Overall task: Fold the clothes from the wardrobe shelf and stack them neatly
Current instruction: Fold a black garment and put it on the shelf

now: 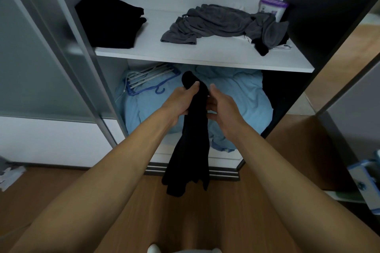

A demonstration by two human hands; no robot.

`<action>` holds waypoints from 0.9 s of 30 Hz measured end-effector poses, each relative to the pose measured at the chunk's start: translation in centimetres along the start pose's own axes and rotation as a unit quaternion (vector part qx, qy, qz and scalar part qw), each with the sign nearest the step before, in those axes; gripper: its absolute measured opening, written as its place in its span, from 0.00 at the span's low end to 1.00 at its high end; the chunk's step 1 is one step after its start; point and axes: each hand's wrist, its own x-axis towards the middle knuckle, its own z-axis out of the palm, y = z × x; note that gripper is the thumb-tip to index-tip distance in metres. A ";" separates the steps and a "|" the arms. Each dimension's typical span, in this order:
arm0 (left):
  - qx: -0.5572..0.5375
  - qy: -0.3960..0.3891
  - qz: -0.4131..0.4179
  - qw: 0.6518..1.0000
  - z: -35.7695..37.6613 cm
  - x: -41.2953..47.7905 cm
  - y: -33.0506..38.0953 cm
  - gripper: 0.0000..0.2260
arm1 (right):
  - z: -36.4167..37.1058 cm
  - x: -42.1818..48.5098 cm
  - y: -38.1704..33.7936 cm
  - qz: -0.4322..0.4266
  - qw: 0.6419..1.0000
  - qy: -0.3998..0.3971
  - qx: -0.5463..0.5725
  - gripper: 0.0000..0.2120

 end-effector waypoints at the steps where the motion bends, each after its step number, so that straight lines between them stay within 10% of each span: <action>1: 0.008 0.010 0.004 1.000 -0.2 0.0 -0.1 0.21 | -0.1 -0.1 -0.1 0.005 1.000 -0.008 0.010 0.19; 14: 0.058 -0.055 0.128 0.989 -2.3 0.5 0.5 0.10 | -1.2 -1.4 -1.7 0.012 0.995 -0.101 0.017 0.17; 19: 0.120 -0.081 0.147 0.979 -2.9 -0.1 0.2 0.04 | -3.6 -1.2 -2.4 -0.184 0.963 0.074 -0.185 0.07; 27: 0.164 -0.147 0.157 0.963 -2.0 -1.7 0.5 0.10 | -4.0 -1.0 -2.4 -0.294 0.870 -0.137 -0.372 0.12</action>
